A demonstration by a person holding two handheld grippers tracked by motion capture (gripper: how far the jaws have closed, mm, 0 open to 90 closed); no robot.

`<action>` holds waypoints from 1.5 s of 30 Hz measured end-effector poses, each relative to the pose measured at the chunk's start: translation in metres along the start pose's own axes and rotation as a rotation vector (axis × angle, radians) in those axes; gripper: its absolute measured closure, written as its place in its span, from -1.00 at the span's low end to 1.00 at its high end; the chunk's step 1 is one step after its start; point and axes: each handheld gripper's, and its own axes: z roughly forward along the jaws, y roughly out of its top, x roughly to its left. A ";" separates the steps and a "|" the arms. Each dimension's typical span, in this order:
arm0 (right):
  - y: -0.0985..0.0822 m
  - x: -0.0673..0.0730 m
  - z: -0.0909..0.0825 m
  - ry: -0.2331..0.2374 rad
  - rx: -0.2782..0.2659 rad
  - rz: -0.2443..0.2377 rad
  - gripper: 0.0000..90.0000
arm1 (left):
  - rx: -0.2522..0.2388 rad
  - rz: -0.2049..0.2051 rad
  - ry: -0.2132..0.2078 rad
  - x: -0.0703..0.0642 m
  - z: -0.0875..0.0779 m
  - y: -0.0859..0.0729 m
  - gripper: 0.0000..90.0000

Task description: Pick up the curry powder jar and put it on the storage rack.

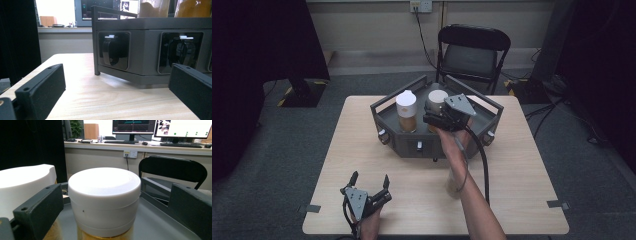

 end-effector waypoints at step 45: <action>-0.007 0.001 -0.044 0.024 -0.128 -0.018 -1.00 | 0.001 0.002 0.001 0.000 0.000 0.000 -0.99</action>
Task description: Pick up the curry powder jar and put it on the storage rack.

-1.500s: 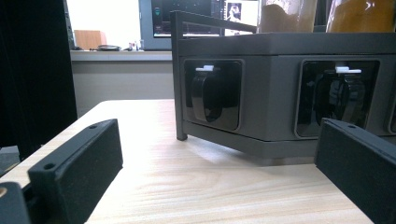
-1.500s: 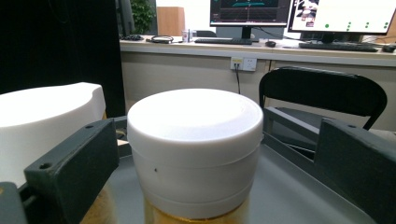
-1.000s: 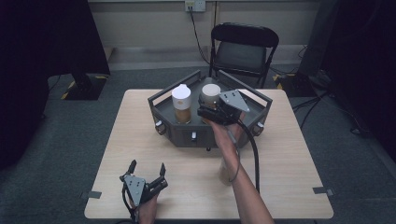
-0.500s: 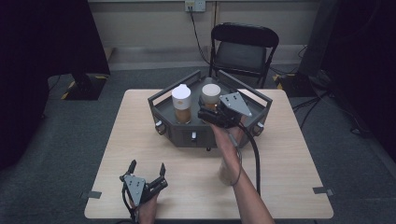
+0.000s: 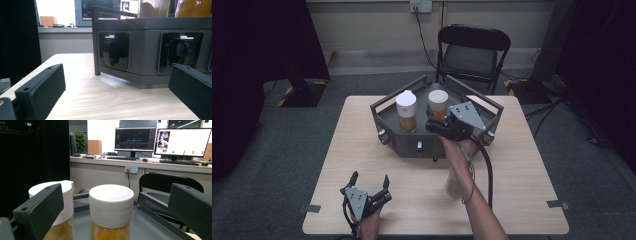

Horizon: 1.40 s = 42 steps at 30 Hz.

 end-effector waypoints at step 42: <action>-0.011 -0.011 -0.064 -0.005 -0.066 0.028 -1.00 | 0.000 0.000 0.001 0.000 0.000 0.000 -0.99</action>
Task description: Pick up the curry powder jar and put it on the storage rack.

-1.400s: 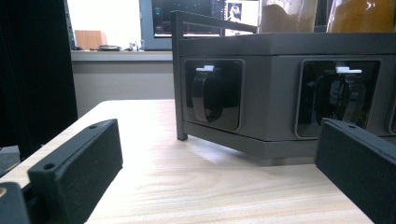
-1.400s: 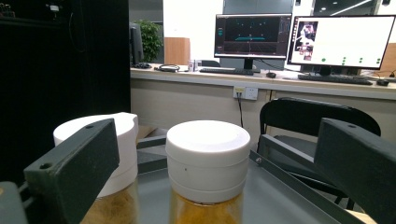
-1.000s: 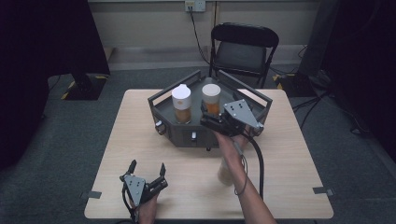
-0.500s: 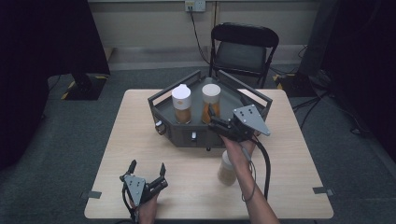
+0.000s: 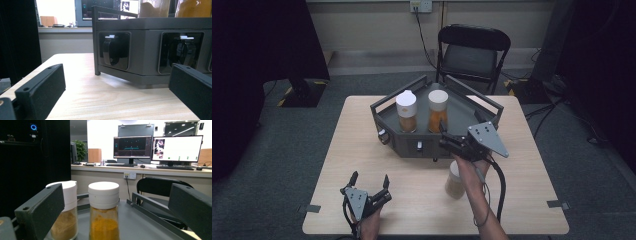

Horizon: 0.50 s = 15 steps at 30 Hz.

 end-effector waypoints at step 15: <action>-0.015 -0.001 -0.032 -0.029 -0.001 0.009 -1.00 | 0.000 0.001 0.001 0.000 0.000 0.000 -0.99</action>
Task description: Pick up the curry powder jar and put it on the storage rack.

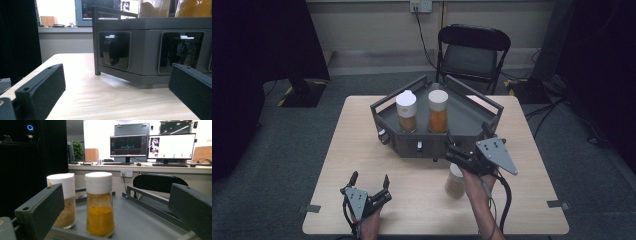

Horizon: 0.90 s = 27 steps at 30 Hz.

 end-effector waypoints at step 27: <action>-0.047 -0.012 -0.055 -0.121 -0.035 0.016 -1.00 | 0.001 0.000 0.001 0.000 0.000 0.000 -0.99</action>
